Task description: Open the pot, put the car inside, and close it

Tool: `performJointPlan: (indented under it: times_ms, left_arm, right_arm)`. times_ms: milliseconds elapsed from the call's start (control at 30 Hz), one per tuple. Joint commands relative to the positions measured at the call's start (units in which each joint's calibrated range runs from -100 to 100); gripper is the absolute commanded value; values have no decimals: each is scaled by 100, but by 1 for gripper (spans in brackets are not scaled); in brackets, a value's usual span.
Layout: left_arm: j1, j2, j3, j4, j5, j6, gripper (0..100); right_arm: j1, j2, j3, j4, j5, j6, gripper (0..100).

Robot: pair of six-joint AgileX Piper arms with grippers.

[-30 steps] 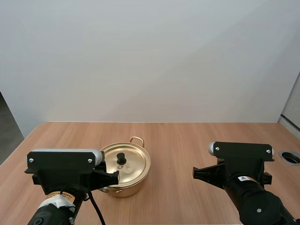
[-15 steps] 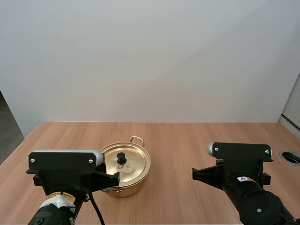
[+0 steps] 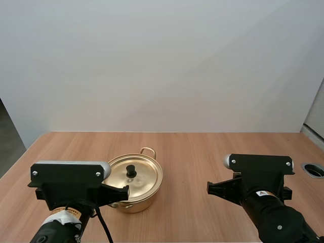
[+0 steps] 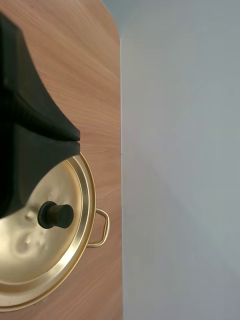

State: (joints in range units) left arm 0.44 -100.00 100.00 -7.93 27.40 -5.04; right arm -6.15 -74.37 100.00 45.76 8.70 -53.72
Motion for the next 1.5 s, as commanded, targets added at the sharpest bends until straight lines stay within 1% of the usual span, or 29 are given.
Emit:
performJointPlan:
  times_ms: [0, 67, 167, 267, 367, 400, 500, 567, 633, 933, 967, 1000, 1100, 1167, 1233, 1267, 1333, 1400, 1433, 1467]
  left_arm:
    - [1, 0, 0, -3, -4, -1, 0]
    - [1, 0, 0, -3, -4, -1, 0]
    - [1, 0, 0, -3, -4, -1, 0]
    - [1, 0, 0, -3, -4, -1, 0]
    - [1, 0, 0, -3, -4, -1, 0]
    - [1, 0, 0, -3, -4, -1, 0]
    - [1, 0, 0, -3, -4, -1, 0]
    - [1, 0, 0, -3, -4, -1, 0]
    - [1, 0, 0, -3, -4, -1, 0]
    - [1, 0, 0, -3, -4, -1, 0]
    - [1, 0, 0, -3, -4, -1, 0]
    - [1, 0, 0, -3, -4, -1, 0]
    - [1, 0, 0, -3, -4, -1, 0]
    - [1, 0, 0, -3, -4, -1, 0]
    - [1, 0, 0, -3, -4, -1, 0]
    - [1, 0, 0, -3, -4, -1, 0]
    - [1, 0, 0, -3, -4, -1, 0]
    - [1, 0, 0, -3, -4, -1, 0]
    - [1, 0, 0, -3, -4, -1, 0]
    - [1, 0, 0, -3, -4, -1, 0]
  right_arm:
    - [65, -15, 0, -6, 40, 0, 0]
    - [197, -104, 0, -6, 256, 0, 0]
    - [303, -591, 0, -17, 853, 0, 0]
    - [310, -1516, 0, -17, 1393, 0, 0]
    - [310, -2563, 0, -64, 1447, 0, 0]
    - [302, -2563, 0, -26, 1428, 0, 0]
    - [306, -2355, 0, -3, 565, 0, 0]
    - [306, -2246, 0, 8, 335, 3, 0]
    - [306, -2250, 0, 114, 335, 3, 0]
    - [306, -2291, 0, 121, 394, 11, 0]
    - [306, -2291, 0, 20, 441, 115, 0]
    - [306, -2291, 0, -208, 492, 356, 0]
    - [306, -2291, 0, -1517, 768, 1688, 0]
    - [306, -2291, 0, -2134, 940, 2672, 0]
    - [306, -2291, 0, -2596, 1064, 3299, 0]
    - [306, -2291, 0, -2866, 1152, 3527, 0]
    - [306, -2291, 0, -3360, 1403, 3792, 0]
    - [314, -2291, 0, -3804, 1929, 3837, 0]
    - [328, -2291, 0, -3865, 2126, 3847, 0]
    - [338, -2291, 0, -3718, 2143, 3860, 0]
